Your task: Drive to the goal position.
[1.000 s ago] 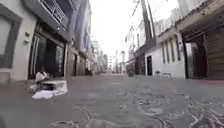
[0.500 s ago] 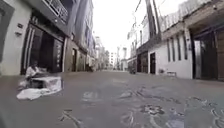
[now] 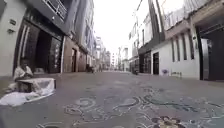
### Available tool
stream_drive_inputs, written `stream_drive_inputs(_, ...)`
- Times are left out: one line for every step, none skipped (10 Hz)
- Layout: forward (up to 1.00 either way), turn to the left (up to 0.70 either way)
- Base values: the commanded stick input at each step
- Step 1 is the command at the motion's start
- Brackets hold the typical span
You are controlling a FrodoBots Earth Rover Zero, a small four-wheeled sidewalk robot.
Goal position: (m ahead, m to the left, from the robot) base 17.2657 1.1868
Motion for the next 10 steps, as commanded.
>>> stream_drive_inputs(1.0, 0.06)
stream_drive_inputs(1.0, 0.06)
stream_drive_inputs(1.0, 0.06)
stream_drive_inputs(1.0, 0.06)
stream_drive_inputs(1.0, 0.06)
stream_drive_inputs(1.0, 0.06)
stream_drive_inputs(1.0, 0.06)
stream_drive_inputs(1.0, 0.06)
stream_drive_inputs(1.0, 0.06)
stream_drive_inputs(1.0, 0.06)
